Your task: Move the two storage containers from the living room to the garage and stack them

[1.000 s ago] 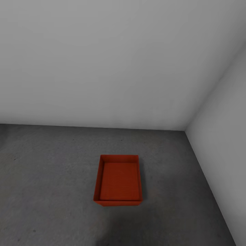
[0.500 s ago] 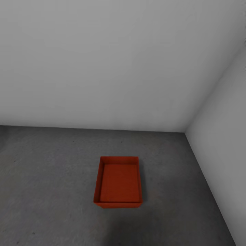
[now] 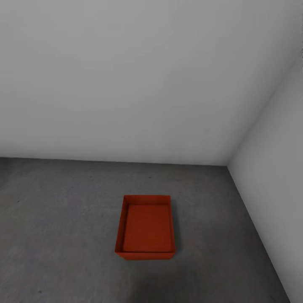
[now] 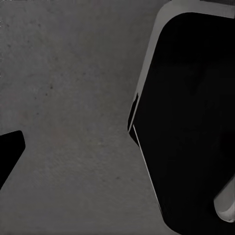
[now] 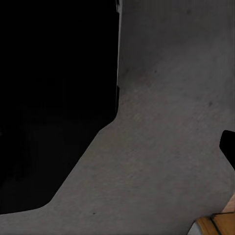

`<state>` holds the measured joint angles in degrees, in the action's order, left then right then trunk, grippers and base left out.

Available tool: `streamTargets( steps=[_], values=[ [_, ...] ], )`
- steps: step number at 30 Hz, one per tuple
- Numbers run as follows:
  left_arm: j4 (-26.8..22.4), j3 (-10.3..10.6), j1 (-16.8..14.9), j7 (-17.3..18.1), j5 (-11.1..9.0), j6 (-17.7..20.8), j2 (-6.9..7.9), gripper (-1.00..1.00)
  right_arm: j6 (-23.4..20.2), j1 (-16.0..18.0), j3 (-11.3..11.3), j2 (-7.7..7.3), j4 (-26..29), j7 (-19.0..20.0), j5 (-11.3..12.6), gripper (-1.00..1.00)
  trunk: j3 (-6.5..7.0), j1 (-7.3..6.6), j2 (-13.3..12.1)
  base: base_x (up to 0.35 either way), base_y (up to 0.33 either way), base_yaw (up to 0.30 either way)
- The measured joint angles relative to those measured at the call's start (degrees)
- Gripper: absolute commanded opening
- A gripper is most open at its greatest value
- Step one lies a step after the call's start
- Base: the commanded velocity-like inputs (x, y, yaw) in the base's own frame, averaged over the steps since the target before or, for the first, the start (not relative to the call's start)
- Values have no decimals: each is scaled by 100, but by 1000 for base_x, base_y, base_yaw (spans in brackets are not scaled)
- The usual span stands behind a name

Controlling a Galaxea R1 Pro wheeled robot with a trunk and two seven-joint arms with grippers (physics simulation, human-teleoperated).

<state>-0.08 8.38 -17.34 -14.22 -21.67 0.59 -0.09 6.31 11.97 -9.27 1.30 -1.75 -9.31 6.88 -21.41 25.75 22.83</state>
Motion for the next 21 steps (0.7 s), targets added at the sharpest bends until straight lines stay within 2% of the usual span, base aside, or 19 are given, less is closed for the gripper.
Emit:
streamTargets(
  steps=[11, 21],
  values=[
    [-19, -7, 0, 12, 33, -3, -82, 100, -10, 0, 0, -10, 0, 0, 6, 100, 97, 0, 0, 0, 0, 0],
    [-2, -15, 5, 10, 7, -6, -125, 100, -54, 0, 0, -33, 7, 0, 7, 100, 112, 0, -1, -2, 0, 0]
  ],
)
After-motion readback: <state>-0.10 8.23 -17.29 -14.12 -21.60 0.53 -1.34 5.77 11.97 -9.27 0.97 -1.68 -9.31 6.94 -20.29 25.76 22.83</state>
